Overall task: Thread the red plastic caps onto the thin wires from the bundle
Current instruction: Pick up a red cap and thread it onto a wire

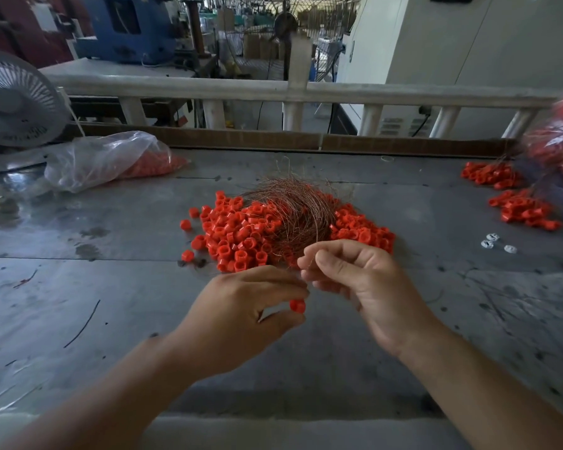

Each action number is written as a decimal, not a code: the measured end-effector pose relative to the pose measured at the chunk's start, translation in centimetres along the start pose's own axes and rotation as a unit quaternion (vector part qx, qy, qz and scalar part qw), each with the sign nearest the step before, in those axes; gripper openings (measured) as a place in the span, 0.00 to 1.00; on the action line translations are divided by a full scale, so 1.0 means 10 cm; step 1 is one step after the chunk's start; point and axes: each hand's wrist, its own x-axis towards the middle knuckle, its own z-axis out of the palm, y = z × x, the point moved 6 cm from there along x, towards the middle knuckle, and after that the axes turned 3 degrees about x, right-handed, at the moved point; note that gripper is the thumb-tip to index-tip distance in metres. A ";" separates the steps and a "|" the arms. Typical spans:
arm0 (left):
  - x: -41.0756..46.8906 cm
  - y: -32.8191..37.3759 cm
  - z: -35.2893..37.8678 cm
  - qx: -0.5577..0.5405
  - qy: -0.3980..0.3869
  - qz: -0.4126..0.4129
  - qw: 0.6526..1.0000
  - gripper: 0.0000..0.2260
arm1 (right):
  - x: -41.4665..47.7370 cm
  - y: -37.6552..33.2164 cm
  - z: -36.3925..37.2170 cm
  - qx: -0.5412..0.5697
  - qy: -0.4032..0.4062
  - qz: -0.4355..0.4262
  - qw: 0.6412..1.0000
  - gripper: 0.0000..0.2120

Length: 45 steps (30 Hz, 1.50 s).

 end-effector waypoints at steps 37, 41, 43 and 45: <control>0.02 -0.22 0.01 -0.397 0.069 -0.227 0.886 0.12 | -0.13 -0.30 0.06 -0.179 -0.017 -0.164 0.970 0.01; 0.03 -0.22 0.00 -0.381 0.072 -0.220 0.895 0.13 | -0.13 -0.28 0.08 -0.192 0.003 -0.166 0.967 0.01; 0.02 -0.21 0.00 -0.378 0.070 -0.217 0.897 0.12 | -0.13 -0.27 0.08 -0.196 0.006 -0.166 0.966 0.01; 0.02 -0.21 0.00 -0.379 0.068 -0.215 0.898 0.12 | -0.15 -0.28 0.08 -0.211 0.009 -0.170 0.963 0.01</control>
